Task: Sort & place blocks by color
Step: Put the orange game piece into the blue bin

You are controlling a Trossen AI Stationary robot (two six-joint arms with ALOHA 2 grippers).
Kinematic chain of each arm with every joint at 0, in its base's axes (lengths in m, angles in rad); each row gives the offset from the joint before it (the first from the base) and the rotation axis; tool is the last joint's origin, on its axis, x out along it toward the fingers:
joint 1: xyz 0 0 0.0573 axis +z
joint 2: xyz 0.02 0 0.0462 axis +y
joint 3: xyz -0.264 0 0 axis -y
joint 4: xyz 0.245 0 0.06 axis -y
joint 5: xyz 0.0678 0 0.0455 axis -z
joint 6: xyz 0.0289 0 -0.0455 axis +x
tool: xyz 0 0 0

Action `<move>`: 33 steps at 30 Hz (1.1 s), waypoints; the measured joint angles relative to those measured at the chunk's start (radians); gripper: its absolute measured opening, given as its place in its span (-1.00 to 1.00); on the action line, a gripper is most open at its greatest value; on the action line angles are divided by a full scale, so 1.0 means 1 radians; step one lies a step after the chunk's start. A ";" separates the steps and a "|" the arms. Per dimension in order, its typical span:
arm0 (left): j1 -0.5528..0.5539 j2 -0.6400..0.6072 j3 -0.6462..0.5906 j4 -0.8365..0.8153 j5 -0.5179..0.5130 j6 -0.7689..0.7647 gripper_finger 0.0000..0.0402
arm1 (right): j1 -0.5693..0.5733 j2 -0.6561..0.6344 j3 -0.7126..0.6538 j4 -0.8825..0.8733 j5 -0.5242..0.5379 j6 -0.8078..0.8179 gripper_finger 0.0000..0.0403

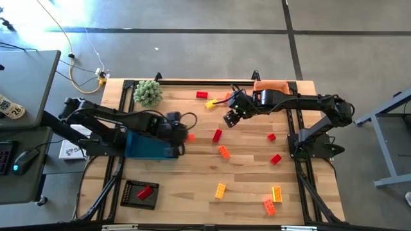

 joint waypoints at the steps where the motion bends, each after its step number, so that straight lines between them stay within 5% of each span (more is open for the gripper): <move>1: 0.002 -0.026 -0.020 -0.052 -0.020 -0.019 -0.44 | -0.001 0.000 0.000 0.003 -0.001 -0.008 0.18; 17: 0.002 -0.405 -0.391 -0.114 -0.101 -0.363 -0.44 | -0.001 0.000 0.000 0.031 -0.007 0.050 0.18; 33: 0.004 -0.459 -0.485 -0.067 -0.032 -0.398 -0.36 | 0.095 0.000 0.000 -0.017 -0.104 0.351 0.18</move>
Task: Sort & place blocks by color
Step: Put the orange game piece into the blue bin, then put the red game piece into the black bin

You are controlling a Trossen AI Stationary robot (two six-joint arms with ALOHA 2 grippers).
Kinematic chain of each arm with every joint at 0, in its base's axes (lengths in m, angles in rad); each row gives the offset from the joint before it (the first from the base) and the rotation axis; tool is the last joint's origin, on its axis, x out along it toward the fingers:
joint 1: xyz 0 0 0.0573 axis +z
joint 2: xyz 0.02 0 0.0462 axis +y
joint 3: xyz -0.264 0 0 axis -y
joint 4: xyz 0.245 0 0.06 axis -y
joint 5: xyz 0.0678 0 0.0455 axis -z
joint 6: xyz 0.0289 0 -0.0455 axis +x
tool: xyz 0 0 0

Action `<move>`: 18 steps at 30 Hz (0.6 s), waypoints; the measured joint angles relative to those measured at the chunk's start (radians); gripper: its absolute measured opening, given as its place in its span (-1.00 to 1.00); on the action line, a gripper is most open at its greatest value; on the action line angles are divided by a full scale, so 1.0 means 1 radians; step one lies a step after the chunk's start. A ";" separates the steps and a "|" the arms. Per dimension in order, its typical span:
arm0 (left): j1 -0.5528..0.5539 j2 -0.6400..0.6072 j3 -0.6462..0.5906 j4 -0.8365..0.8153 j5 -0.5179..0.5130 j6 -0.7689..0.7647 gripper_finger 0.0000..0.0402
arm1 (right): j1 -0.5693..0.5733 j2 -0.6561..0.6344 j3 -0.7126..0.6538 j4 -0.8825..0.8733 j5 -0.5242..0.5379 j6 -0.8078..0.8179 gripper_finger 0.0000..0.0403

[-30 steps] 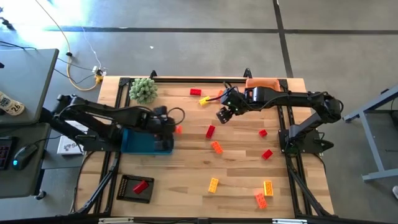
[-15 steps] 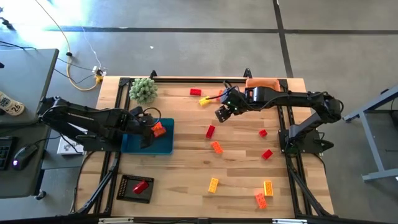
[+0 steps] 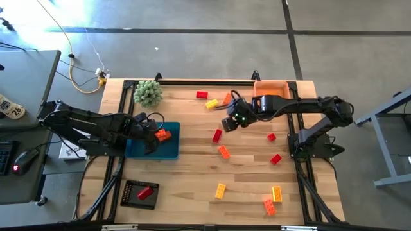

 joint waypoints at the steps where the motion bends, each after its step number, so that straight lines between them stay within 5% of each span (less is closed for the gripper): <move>1: 0.000 0.000 0.000 0.002 0.001 0.000 -0.33 | 0.012 0.000 0.000 -0.008 0.000 0.023 0.18; 18: 0.024 0.001 0.000 0.004 -0.014 0.000 -0.09 | 0.235 0.000 0.000 -0.200 0.064 0.453 0.18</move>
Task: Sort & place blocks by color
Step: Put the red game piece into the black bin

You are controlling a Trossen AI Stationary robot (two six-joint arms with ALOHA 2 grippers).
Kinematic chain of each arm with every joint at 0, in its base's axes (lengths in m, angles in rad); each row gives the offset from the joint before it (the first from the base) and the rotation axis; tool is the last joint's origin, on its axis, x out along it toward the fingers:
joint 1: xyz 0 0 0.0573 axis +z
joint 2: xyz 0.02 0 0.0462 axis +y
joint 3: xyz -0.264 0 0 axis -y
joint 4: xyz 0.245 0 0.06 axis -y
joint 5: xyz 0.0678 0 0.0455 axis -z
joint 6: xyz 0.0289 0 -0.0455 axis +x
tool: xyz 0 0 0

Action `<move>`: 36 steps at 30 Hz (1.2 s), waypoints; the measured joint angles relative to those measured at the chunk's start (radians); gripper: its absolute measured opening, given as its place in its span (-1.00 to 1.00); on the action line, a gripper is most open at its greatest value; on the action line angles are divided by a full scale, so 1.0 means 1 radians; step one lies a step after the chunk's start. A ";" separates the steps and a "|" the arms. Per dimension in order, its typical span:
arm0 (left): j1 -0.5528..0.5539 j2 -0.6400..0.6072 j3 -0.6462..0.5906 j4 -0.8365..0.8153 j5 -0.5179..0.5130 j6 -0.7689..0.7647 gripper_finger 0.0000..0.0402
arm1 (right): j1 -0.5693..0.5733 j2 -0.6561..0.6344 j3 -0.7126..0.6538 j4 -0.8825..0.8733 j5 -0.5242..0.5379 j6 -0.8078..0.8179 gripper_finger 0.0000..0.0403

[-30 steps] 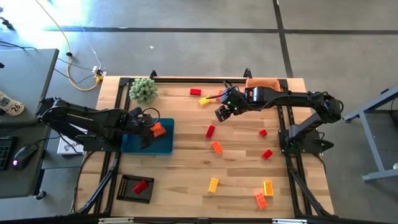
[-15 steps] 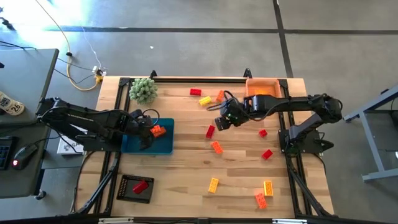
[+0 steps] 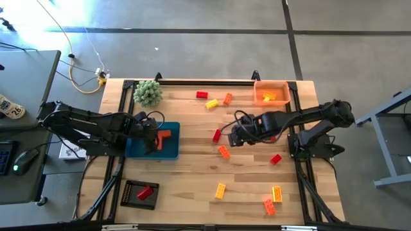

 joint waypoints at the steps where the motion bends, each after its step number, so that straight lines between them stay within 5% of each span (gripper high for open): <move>1: 0.004 0.000 0.000 0.000 0.000 0.000 -0.08 | 0.010 0.000 0.000 -0.002 0.010 0.023 0.18; 10: 0.045 0.000 0.000 0.020 0.002 0.000 -0.06 | 0.050 0.000 0.000 0.001 0.134 0.075 0.18; 19: 0.070 0.000 0.000 0.222 0.051 0.000 -0.06 | 0.008 0.000 0.000 0.003 0.152 -0.177 0.18; 27: 0.105 0.000 0.000 0.374 0.052 -0.124 -0.06 | -0.094 0.000 0.000 0.117 0.165 -0.663 0.18; 36: 0.141 0.000 0.000 0.418 0.052 -0.349 -0.06 | -0.237 0.000 0.000 0.375 0.006 -1.296 0.18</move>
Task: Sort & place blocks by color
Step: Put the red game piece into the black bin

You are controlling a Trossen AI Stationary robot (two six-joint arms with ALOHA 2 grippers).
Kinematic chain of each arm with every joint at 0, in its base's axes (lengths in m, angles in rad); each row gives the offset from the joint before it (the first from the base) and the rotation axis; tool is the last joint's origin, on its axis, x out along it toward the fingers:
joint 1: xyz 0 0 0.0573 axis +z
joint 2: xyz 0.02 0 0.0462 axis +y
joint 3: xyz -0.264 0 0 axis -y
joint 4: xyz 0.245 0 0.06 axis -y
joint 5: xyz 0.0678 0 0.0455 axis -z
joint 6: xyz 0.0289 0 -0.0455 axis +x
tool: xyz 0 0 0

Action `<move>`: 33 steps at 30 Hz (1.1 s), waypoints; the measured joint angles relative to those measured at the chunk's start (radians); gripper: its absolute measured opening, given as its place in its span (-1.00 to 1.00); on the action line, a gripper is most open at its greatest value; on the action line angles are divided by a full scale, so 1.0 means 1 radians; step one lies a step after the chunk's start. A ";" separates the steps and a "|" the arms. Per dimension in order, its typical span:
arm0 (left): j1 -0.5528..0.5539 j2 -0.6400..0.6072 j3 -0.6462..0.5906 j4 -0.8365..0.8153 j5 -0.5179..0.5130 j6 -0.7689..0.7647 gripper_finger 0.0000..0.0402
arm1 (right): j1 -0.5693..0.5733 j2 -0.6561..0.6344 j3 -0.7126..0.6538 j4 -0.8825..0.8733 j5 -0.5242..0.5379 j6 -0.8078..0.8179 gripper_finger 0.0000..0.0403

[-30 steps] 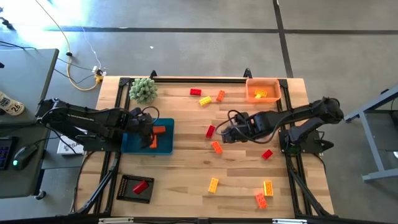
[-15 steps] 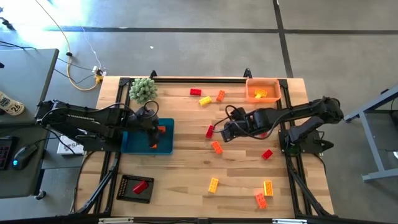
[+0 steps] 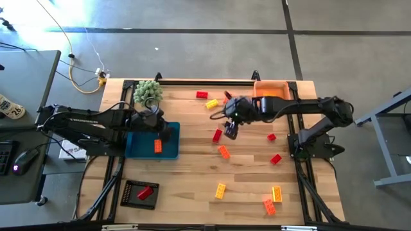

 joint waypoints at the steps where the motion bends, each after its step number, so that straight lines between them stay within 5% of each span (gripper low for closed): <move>1: 0.002 0.000 0.000 0.000 0.000 -0.016 -0.06 | -0.013 0.000 0.000 0.017 -0.024 -0.062 0.18; 14: 0.001 0.000 0.000 -0.001 0.005 -0.187 -0.06 | -0.108 0.044 0.000 0.055 -0.216 -0.844 0.18; 25: -0.001 0.000 0.000 -0.004 0.065 -0.193 -0.06 | -0.108 0.194 0.000 0.071 -0.232 -1.161 0.18; 33: -0.001 0.000 0.000 -0.008 0.062 -0.172 -0.06 | -0.107 0.296 0.000 0.086 -0.256 -1.227 0.18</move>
